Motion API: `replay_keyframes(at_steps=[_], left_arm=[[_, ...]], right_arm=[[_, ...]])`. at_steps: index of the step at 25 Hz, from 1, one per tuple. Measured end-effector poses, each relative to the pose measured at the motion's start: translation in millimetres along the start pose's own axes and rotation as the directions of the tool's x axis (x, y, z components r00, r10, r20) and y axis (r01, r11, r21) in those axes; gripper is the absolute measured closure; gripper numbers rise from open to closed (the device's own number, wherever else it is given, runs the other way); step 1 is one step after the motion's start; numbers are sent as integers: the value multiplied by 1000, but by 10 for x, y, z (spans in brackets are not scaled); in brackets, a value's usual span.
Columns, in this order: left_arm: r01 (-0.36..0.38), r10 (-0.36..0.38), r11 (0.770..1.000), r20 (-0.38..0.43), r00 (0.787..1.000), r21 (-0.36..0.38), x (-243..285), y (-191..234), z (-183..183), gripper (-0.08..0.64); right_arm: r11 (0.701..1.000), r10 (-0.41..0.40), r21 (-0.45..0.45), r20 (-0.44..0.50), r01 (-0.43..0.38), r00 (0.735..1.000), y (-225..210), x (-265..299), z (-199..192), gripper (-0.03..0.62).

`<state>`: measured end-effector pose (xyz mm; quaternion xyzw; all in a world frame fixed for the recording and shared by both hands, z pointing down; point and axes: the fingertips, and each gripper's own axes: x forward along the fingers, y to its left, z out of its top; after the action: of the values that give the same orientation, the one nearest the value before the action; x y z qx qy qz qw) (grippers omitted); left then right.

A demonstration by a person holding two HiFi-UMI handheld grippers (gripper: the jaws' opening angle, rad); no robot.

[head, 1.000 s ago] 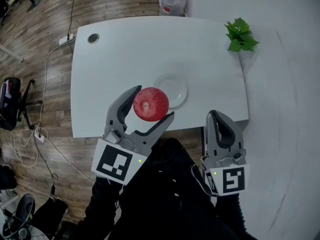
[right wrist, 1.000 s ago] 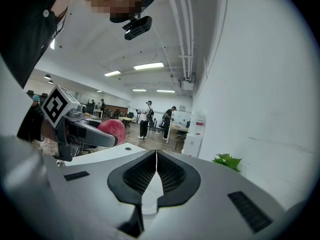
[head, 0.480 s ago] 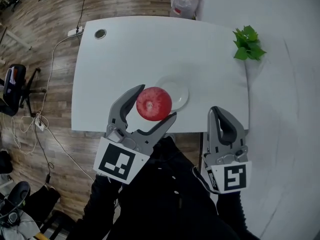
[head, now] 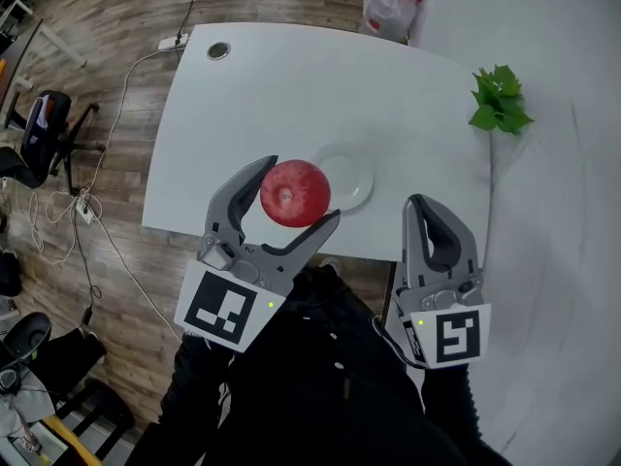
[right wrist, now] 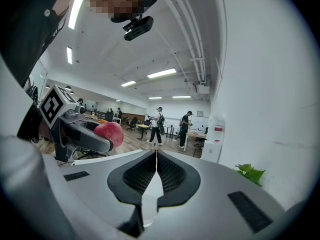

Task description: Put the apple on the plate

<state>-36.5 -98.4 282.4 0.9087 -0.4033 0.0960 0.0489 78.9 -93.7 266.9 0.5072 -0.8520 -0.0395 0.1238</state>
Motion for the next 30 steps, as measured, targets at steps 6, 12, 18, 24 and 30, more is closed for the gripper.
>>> replay_keyframes(at_steps=[6,12,18,24,30], left_arm=[[-19,19,1000,-6,1000,17,1,-15,24,189],[-10,11,1000,-17,1000,29,10,-35,4,189],[15,-13,998,-33,999,61,117,-75,-47,190],[43,-40,997,-51,998,61,250,-134,-108,189],[72,-68,996,-66,996,60,381,-177,-180,189]], right_arm=[[1000,10,7,16,-10,1000,-57,13,4,551],[1000,-8,14,14,8,1000,-117,1,-14,549],[999,-27,24,0,27,1000,-169,-34,-75,549],[998,-47,31,-21,48,999,-223,-85,-148,549],[996,-75,35,-41,76,996,-283,-162,-211,551]])
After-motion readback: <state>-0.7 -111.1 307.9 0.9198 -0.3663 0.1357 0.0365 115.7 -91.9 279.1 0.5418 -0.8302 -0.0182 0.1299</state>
